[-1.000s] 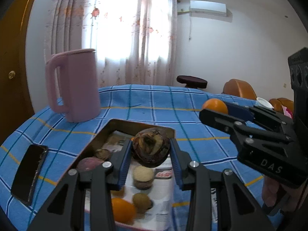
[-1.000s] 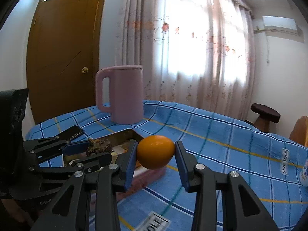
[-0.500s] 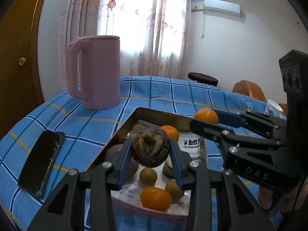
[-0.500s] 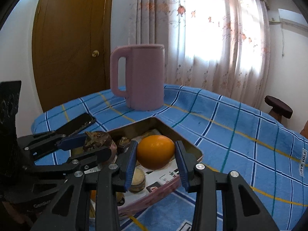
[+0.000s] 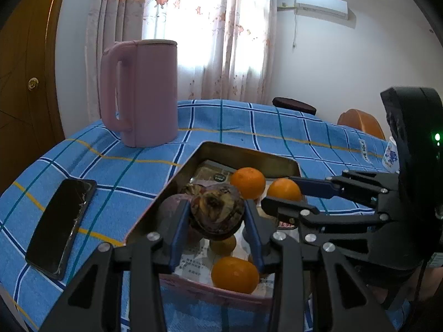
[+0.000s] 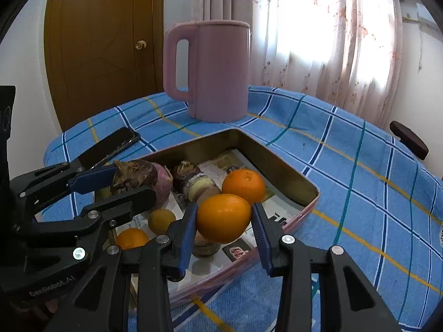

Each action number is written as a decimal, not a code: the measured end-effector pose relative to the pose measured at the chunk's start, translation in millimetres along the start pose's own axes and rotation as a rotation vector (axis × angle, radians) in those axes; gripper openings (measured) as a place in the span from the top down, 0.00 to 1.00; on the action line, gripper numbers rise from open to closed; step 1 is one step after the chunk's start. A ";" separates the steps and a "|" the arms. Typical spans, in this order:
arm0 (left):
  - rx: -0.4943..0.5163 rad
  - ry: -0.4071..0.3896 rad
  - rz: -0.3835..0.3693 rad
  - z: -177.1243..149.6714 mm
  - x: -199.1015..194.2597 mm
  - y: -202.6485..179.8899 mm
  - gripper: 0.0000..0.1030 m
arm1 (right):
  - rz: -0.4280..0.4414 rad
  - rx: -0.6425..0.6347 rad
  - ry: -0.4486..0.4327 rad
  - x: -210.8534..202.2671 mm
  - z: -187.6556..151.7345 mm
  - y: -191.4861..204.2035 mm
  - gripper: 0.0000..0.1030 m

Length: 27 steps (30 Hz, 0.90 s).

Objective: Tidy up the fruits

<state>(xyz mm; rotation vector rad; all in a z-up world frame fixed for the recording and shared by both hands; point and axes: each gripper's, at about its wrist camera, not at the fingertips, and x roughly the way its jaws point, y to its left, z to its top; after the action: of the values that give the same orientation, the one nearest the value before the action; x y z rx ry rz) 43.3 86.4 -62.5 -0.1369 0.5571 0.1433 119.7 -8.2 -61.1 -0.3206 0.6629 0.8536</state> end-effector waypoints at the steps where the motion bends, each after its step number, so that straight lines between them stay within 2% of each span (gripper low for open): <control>1: -0.001 0.000 0.000 -0.1 -0.1 0.2 0.60 | 0.003 0.001 0.003 0.1 -0.2 0.1 0.60; 5: 0.001 -0.007 0.007 0.9 -3.1 1.0 0.57 | 0.000 0.001 0.002 -2.2 0.5 0.0 0.55; 8: -0.001 -0.024 0.019 3.5 -9.6 2.8 0.42 | 0.001 0.020 -0.004 -6.8 1.8 -3.5 0.48; 10: -0.004 -0.042 0.026 5.0 -16.0 4.1 0.27 | 0.005 0.030 -0.014 -11.9 1.9 -5.5 0.44; 12: -0.006 -0.059 0.025 6.6 -22.0 4.3 0.22 | 0.003 0.033 -0.026 -17.8 1.8 -5.4 0.42; 16: 0.000 -0.085 0.014 9.8 -31.6 0.5 0.19 | -0.018 0.030 -0.047 -31.5 0.0 -4.8 0.41; 21: -0.003 -0.117 0.006 12.9 -42.3 -3.3 0.11 | -0.072 0.050 -0.081 -53.0 -7.0 -13.4 0.37; 27: 0.003 -0.139 -0.011 17.0 -50.6 -10.8 0.11 | -0.140 0.097 -0.130 -83.0 -17.0 -29.2 0.37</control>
<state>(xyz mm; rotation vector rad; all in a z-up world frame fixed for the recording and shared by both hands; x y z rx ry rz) 11.4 73.6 -20.2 -0.1261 0.4179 0.1404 96.1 -84.1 -19.7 -0.2197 0.5525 0.6998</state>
